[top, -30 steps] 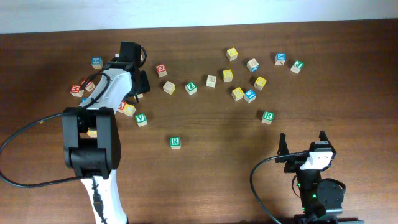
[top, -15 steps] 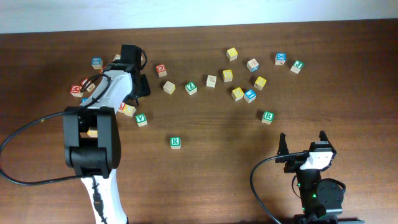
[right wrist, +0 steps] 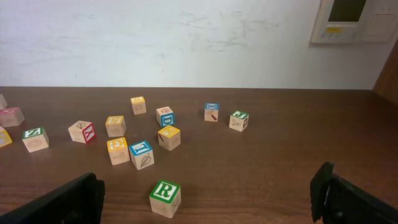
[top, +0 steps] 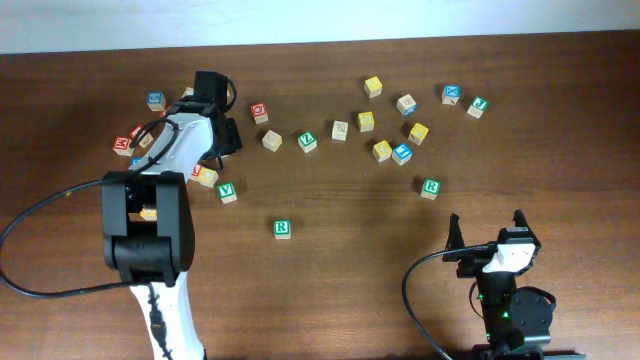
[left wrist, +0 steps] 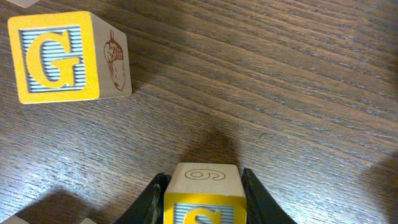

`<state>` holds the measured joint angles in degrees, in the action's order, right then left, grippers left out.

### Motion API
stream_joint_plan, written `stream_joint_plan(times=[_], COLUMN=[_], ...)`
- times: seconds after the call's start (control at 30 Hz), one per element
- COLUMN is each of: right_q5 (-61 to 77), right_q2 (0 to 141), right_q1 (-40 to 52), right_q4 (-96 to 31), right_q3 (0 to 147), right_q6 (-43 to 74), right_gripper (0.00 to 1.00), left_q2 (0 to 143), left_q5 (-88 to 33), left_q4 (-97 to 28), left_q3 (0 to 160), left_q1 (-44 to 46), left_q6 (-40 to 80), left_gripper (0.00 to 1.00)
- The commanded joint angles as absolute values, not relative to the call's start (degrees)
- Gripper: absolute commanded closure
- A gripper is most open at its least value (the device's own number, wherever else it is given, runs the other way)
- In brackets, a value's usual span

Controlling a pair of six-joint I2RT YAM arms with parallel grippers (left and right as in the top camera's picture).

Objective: Spell out RSS
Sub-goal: 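Lower and close the left gripper on the yellow S block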

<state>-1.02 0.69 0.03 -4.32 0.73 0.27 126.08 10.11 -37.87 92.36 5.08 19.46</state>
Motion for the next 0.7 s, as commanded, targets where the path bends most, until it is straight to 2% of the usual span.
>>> stream_joint_plan(times=[0.0,0.23,0.53,0.67], right_q5=[-0.67,-0.67,-0.67,-0.67], right_q2=[0.21,0.21,0.21,0.21], right_q1=[0.36,0.36,0.36,0.36], right_q4=[-4.67,-4.67,-4.67,-4.67], right_q3=[0.32,0.32,0.32,0.32], right_q6=[0.86,0.86,0.86,0.86], right_gripper=[0.02,0.02,0.02,0.02], left_q2=[127.02,123.81,109.84,106.63], left_q5=[10.33,9.56,-4.84,-3.11], left_q4=[-37.91,-40.36,-48.58,-52.58], left_q3=[91.92,92.38,92.36,92.36], left_q1=[5.21,5.21,6.33,9.21], left_q6=[19.64,19.64,19.64,19.66], left_gripper=[0.76,0.73,0.73,0.69])
